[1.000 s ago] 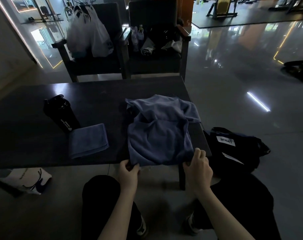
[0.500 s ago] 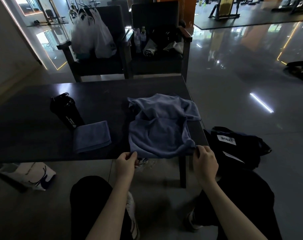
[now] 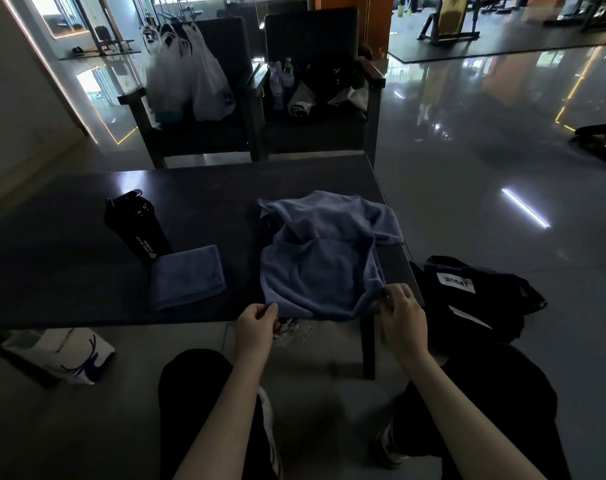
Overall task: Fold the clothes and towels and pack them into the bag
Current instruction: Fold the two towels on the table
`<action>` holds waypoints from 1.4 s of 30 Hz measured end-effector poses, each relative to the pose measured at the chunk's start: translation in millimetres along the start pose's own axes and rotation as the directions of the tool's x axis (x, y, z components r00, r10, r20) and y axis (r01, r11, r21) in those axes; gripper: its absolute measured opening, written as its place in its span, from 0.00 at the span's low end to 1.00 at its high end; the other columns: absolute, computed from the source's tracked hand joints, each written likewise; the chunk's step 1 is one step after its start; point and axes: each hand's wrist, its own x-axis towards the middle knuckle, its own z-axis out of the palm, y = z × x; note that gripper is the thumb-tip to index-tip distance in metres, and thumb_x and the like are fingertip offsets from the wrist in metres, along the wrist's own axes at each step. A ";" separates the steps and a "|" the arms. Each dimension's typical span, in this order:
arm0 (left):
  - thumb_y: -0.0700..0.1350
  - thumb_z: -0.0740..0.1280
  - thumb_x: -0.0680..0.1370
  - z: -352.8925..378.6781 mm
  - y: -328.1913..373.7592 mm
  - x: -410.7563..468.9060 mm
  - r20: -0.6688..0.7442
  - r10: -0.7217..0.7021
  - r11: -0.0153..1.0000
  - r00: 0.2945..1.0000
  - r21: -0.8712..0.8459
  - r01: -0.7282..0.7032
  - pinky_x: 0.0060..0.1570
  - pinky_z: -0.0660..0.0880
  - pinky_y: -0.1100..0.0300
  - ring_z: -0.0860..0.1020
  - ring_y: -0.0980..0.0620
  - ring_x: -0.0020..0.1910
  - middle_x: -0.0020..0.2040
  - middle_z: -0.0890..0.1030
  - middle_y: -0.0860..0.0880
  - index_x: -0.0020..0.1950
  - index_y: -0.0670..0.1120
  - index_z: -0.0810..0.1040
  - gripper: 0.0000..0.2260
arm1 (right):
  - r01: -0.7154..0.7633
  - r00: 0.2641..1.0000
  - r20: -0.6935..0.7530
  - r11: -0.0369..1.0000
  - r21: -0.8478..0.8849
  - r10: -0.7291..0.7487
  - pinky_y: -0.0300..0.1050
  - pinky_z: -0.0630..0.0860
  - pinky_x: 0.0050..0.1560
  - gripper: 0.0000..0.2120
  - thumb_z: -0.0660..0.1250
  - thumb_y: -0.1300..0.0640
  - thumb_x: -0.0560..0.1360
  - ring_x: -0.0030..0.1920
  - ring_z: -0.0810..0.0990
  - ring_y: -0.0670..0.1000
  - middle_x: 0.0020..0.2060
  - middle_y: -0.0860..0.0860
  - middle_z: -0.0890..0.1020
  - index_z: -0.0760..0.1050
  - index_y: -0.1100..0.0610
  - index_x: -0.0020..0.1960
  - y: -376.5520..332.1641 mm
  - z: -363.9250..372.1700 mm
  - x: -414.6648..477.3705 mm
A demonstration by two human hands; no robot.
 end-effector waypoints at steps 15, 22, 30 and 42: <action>0.47 0.67 0.78 -18.6 -2.0 12.2 -0.043 -0.115 0.993 0.992 -0.018 0.114 0.37 0.71 0.58 0.77 0.48 0.37 0.36 0.79 0.47 0.42 0.41 0.78 0.10 | -0.138 0.952 0.298 0.964 0.225 0.067 0.31 0.68 0.36 0.08 0.67 0.66 0.73 0.38 0.75 0.51 0.36 0.53 0.76 0.75 0.57 0.37 42.3 -37.5 19.3; 0.50 0.66 0.78 -19.7 1.4 12.4 -0.068 -0.102 0.992 0.992 0.066 0.106 0.32 0.67 0.59 0.75 0.49 0.35 0.33 0.77 0.47 0.37 0.42 0.77 0.14 | -0.204 0.959 0.242 0.953 0.223 0.149 0.32 0.65 0.32 0.19 0.67 0.62 0.75 0.31 0.69 0.46 0.30 0.50 0.71 0.69 0.53 0.27 43.9 -30.7 15.5; 0.51 0.71 0.74 -22.7 -7.5 13.4 -0.085 -0.144 0.973 0.986 0.168 0.157 0.41 0.74 0.55 0.80 0.46 0.37 0.31 0.80 0.48 0.39 0.40 0.80 0.14 | -0.520 0.845 0.262 0.831 0.199 0.466 0.45 0.68 0.35 0.11 0.66 0.58 0.74 0.34 0.74 0.52 0.30 0.56 0.77 0.79 0.62 0.35 59.5 -28.7 14.8; 0.43 0.70 0.74 -19.3 -26.5 17.5 -0.006 -0.187 0.923 0.982 0.341 0.178 0.39 0.68 0.59 0.78 0.44 0.40 0.36 0.80 0.43 0.37 0.42 0.78 0.08 | -0.535 0.841 0.270 0.797 0.281 0.469 0.41 0.69 0.38 0.04 0.72 0.61 0.71 0.39 0.76 0.51 0.34 0.52 0.78 0.77 0.59 0.42 56.9 -18.0 6.1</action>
